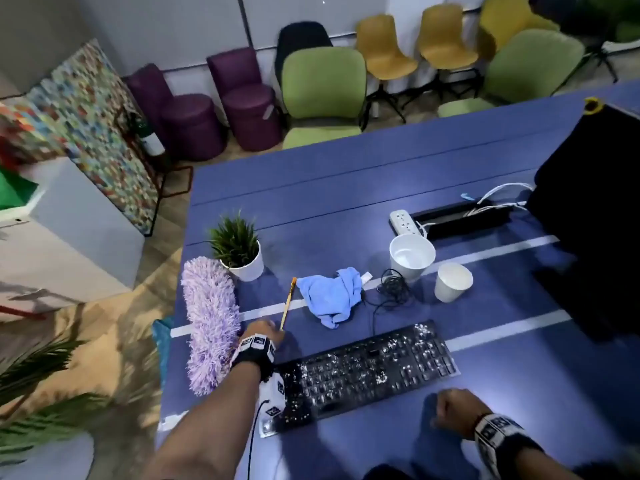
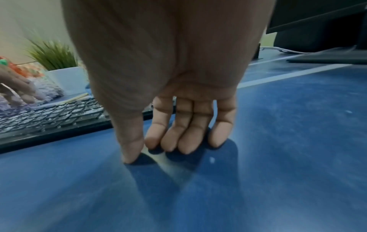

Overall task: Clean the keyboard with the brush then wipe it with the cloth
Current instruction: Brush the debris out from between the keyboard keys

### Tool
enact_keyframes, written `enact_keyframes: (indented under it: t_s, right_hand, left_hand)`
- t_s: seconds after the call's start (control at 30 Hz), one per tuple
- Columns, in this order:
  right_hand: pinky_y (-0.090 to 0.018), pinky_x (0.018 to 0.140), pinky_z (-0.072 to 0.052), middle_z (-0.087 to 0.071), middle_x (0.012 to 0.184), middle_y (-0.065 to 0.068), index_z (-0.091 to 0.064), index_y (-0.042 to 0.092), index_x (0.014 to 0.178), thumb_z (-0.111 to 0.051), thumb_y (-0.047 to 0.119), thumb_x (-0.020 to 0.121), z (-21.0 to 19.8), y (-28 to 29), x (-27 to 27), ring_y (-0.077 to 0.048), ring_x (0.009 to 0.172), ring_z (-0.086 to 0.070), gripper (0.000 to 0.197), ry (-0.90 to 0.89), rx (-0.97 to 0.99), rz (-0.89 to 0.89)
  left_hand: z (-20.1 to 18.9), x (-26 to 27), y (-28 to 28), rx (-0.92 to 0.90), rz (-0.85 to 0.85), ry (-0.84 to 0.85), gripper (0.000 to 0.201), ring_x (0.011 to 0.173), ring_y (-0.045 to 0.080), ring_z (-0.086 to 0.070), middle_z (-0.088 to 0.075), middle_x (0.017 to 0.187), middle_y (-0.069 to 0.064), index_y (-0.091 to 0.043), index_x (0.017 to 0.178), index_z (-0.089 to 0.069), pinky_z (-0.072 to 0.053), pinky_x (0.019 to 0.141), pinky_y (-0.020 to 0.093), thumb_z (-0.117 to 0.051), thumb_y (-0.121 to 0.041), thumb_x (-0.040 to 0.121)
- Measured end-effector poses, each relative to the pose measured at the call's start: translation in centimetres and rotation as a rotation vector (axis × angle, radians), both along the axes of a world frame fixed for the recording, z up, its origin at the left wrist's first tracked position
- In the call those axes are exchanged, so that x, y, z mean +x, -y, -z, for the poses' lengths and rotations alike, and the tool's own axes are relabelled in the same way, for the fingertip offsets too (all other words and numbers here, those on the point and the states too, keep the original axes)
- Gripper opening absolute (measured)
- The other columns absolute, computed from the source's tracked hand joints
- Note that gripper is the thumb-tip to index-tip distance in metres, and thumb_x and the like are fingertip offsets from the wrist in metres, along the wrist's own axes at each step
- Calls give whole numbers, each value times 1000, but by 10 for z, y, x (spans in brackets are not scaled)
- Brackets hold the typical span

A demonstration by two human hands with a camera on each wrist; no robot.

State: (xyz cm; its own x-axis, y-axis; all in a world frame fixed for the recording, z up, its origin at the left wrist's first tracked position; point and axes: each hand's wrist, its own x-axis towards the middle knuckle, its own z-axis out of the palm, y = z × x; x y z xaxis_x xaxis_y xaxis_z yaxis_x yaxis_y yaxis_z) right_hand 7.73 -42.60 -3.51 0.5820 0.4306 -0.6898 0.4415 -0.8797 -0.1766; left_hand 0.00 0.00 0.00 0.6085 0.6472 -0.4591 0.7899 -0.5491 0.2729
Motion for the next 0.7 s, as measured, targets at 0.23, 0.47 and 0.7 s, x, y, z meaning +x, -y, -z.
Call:
enact_keyframes:
  t_s: [0.23, 0.47, 0.7]
  right_hand:
    - [-23, 81, -43, -50, 76, 14, -39, 34, 63, -68, 45, 75, -2, 6, -13, -19, 102, -63, 33, -7, 99, 176]
    - [-16, 69, -35, -52, 71, 19, -46, 34, 63, -72, 45, 73, -10, 2, -2, -13, 90, -62, 30, -74, 127, 136]
    - [-26, 69, -52, -61, 64, 19, -55, 43, 77, -70, 41, 79, -33, -35, 1, -2, 60, -55, 15, -35, 464, 80]
  left_hand:
    - [38, 23, -5, 103, 105, -91, 38, 113, 39, -57, -60, 119, 22, -4, 114, -49, -49, 92, 42, -59, -28, 87]
    - [44, 16, -13, 123, 102, -143, 40, 119, 38, -54, -57, 126, 24, 6, 125, -45, -44, 98, 39, -49, -12, 89]
    - [-15, -13, 12, 72, -74, 189, 23, 103, 39, -61, -63, 110, 24, 2, 108, -53, -45, 85, 40, -37, -11, 96]
